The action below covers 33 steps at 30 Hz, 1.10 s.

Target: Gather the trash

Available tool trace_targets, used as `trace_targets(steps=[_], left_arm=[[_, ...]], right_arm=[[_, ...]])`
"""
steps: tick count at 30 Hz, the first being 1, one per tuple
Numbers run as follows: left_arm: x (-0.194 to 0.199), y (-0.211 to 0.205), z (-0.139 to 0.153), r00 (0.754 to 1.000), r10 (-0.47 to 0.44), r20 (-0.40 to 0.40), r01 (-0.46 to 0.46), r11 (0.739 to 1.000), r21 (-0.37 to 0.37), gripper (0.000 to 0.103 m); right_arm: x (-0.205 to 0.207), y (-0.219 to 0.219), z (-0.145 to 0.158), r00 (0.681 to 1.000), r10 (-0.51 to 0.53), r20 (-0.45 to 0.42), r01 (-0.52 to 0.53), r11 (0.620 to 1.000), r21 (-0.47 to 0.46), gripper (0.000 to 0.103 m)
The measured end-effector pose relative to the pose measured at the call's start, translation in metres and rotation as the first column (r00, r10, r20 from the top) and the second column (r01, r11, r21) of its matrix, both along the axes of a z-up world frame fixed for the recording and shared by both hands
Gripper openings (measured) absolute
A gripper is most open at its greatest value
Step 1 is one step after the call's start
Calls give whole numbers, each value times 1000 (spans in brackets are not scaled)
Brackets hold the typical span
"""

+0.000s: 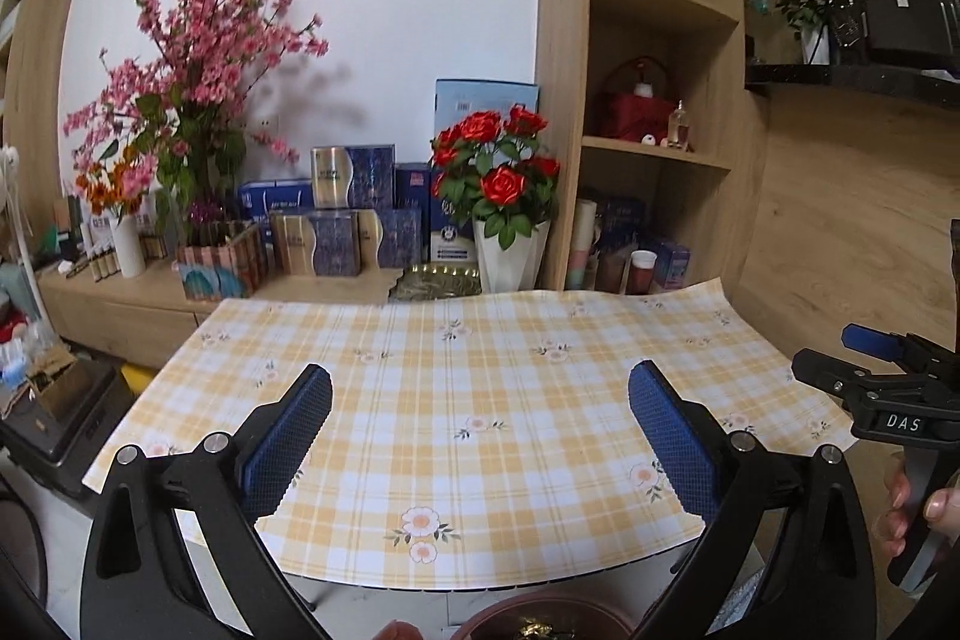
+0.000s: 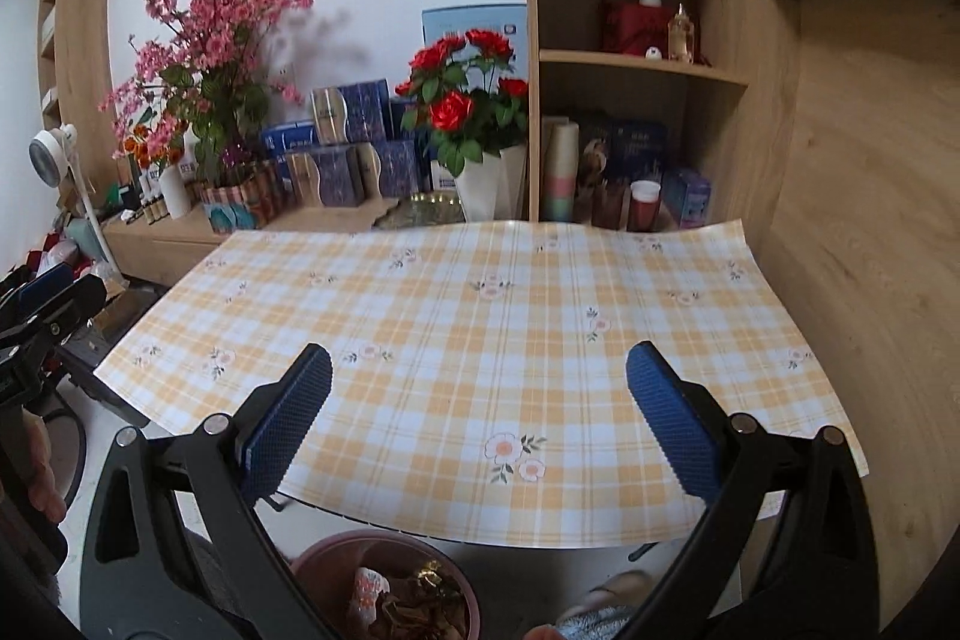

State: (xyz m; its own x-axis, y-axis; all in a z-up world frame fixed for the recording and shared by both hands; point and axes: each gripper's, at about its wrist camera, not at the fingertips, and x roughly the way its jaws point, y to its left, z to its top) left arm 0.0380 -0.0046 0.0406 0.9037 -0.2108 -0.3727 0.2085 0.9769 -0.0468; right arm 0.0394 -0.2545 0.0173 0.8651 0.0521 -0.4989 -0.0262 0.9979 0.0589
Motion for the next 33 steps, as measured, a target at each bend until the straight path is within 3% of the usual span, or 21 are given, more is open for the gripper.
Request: trace_targets(steps=[6,33], left_arm=[[-5,-6,12,1000,-3,4,3,1000,-1,97],[-12,-6,16,999,48,15,-49,995,86,97]], right_arm=[[-8,1,10,1000,-8,17,9,1000,-11,97],[-16,3,19,1000,-17,25,17,1000,-25,97]])
